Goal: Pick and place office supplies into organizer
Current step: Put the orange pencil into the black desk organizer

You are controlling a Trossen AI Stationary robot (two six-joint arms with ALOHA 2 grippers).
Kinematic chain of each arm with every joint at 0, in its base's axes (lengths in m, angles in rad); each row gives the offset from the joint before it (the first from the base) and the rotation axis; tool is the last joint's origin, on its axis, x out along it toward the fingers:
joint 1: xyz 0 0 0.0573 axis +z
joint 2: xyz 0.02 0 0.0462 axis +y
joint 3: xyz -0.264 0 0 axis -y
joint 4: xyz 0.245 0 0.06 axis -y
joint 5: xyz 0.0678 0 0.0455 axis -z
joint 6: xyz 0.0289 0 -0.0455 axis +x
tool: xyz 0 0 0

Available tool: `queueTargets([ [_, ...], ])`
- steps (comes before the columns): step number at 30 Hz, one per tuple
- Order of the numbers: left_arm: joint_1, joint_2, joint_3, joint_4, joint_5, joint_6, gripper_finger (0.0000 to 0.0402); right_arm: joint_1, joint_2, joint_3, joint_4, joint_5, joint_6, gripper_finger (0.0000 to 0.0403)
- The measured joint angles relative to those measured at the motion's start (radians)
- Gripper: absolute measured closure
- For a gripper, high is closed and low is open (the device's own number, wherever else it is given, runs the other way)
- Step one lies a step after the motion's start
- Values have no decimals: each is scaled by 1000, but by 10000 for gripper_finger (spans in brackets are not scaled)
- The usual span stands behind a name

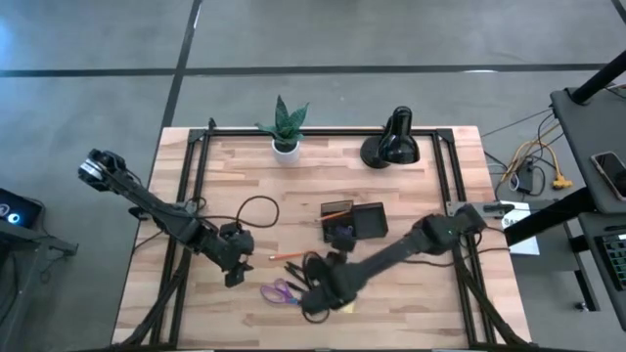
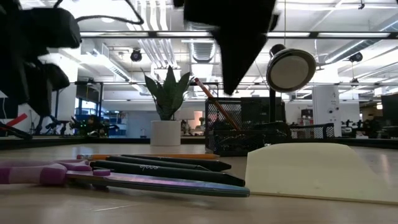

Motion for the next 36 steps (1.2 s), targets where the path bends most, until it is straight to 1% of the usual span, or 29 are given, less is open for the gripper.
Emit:
queueTargets([
  [2, -1, -8, -31, 31, -23, -47, 196, -24, 2, -23, 40, 32, -131, 394],
  [3, -1, -11, -47, 45, -27, -67, 196, -38, -1, -44, 74, 33, -190, 394],
  [4, -2, -14, -62, 59, -29, -85, 196, -53, -4, -66, 116, 2, -229, 394],
  [5, -2, -18, -78, 80, -29, -103, 196, -71, -9, -93, 172, -70, -247, 394],
  [6, -3, -22, -93, 100, -29, -123, 196, -91, -18, -126, 239, -165, -253, 395],
  [8, -3, -24, -123, 136, -29, -155, 196, -128, -50, -203, 406, -335, -237, 395],
  [9, -3, -25, -136, 141, -28, -169, 196, -140, -69, -235, 477, -373, -203, 395],
  [10, -4, -25, -147, 148, -27, -183, 196, -151, -91, -264, 521, -386, -152, 395],
  [11, -6, -26, -156, 157, -25, -199, 196, -160, -115, -291, 532, -388, -80, 395],
  [15, -12, -37, -181, 155, -20, -232, 196, -177, -214, -411, 488, -322, 306, 395],
  [18, -12, -53, -184, 168, -26, -231, 196, -178, -279, -493, 480, -348, 562, 395],
  [20, -12, -62, -184, 196, -44, -230, 196, -176, -290, -540, 511, -380, 671, 395],
  [24, -11, -72, -184, 255, -66, -222, 196, -190, -275, -617, 692, -442, 715, 394],
  [26, -11, -71, -184, 276, -68, -222, 196, -201, -275, -636, 738, -448, 743, 394],
  [29, -11, -65, -184, 278, -68, -222, 196, -205, -274, -647, 718, -415, 765, 394],
  [32, -11, -57, -184, 279, -69, -222, 196, -205, -279, -644, 655, -410, 761, 394],
  [36, -10, -43, -184, 280, -70, -222, 196, -212, -273, -644, 678, -392, 782, 394],
])
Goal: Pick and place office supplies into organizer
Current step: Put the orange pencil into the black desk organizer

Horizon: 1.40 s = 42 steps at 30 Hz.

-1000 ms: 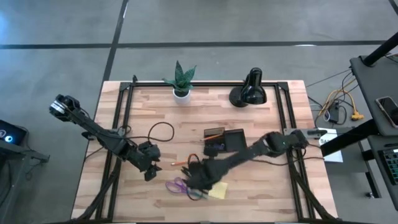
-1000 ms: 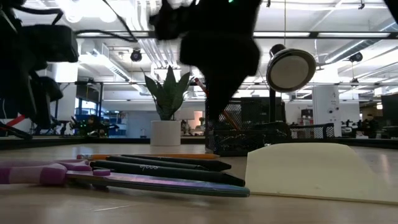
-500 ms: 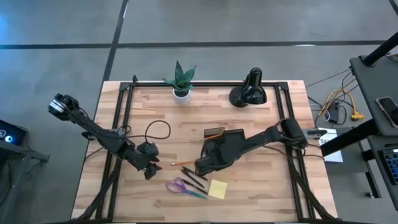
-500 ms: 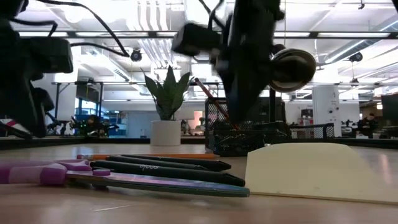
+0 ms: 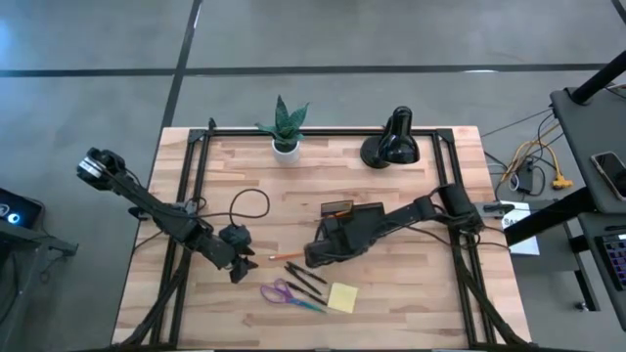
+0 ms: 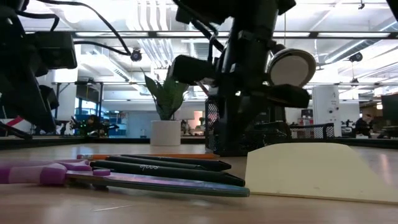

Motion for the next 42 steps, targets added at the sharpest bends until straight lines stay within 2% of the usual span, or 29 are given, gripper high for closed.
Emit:
queueTargets([
  [6, 0, 28, 0, 14, -1, -6, 196, -1, 18, 5, 25, 36, 22, 394],
  [17, 0, 114, 5, 155, 6, -9, 196, -4, 43, 4, 84, 75, 28, 394],
  [28, 0, 127, 18, 162, 10, -8, 196, -1, 51, -6, 79, 112, 63, 394],
  [32, 0, 112, 15, 162, 9, -5, 196, 4, 47, 60, 76, 175, 61, 394],
  [35, 0, 112, 16, 163, 8, -3, 196, -5, 49, 134, 116, 194, -7, 394],
  [38, 0, 118, 16, 164, 7, -3, 196, -22, 101, 180, 178, 187, -66, 394],
  [42, 0, 118, 13, 162, 6, -3, 196, -29, 184, 264, 168, 177, -97, 394],
])
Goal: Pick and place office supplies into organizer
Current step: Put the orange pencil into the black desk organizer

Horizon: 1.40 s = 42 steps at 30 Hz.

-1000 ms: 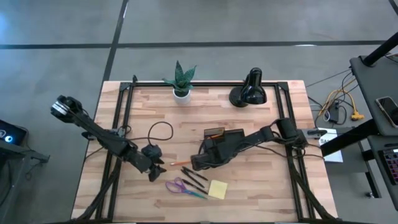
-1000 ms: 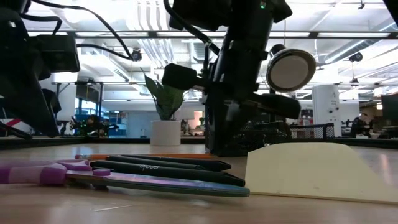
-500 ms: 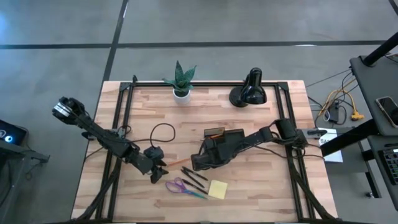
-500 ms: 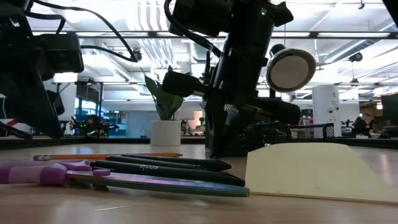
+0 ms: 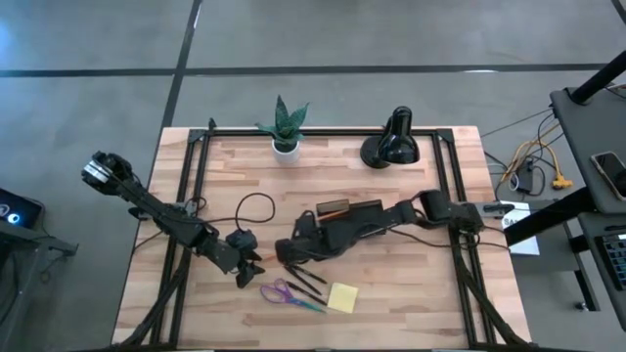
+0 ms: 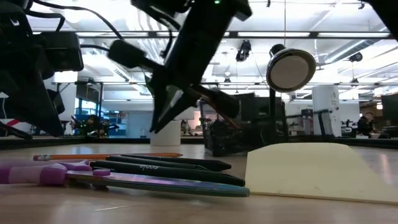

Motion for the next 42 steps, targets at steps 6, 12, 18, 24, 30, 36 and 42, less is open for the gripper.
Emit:
queueTargets([
  [6, -1, -1, 0, 2, 9, -2, 196, 4, 48, 128, -218, 42, -16, 394],
  [12, -1, -1, 0, 2, 9, 3, 196, 7, 47, 222, -409, 65, -39, 394],
  [18, 0, -2, 0, 2, 9, 4, 196, 15, 45, 271, -480, 83, -236, 394],
  [24, 0, -2, 0, 3, 9, 3, 196, -8, 43, 303, -553, 80, -580, 394],
  [30, 0, -2, 0, 10, 9, 3, 196, -14, 44, 302, -352, 1, -1082, 394],
  [36, -23, -2, -2, 12, 6, 4, 196, 25, 94, 299, -346, -90, -1473, 394],
  [42, -61, 12, -6, 12, -5, 4, 196, 48, 110, 258, -371, -21, -1519, 394],
])
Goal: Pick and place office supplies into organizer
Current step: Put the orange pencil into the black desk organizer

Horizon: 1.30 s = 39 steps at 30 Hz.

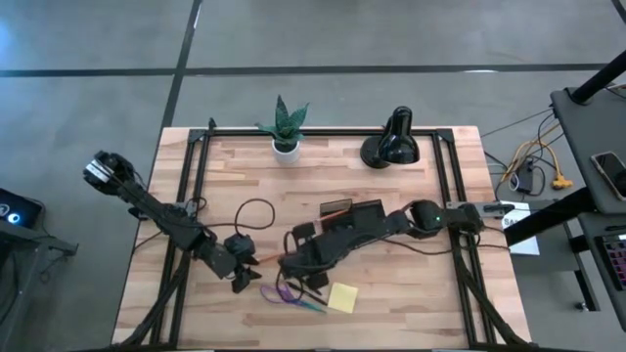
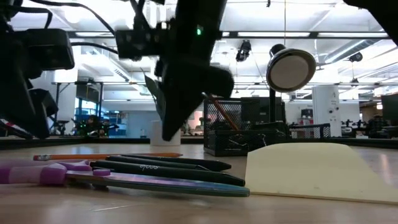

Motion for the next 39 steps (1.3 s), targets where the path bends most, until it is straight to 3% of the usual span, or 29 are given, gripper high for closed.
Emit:
queueTargets([
  [5, -13, 18, -3, 2, -3, -6, 196, -22, -1, -8, 1, 61, 64, 394],
  [31, -18, 24, -2, 9, 0, -9, 196, -43, 48, -12, -27, -3, 81, 394],
  [34, -18, -4, 7, 8, 3, 4, 196, -47, 49, -14, -20, -68, 77, 394],
  [39, -17, -117, 17, 5, 1, 112, 196, -47, 50, -19, -10, -81, 78, 394],
])
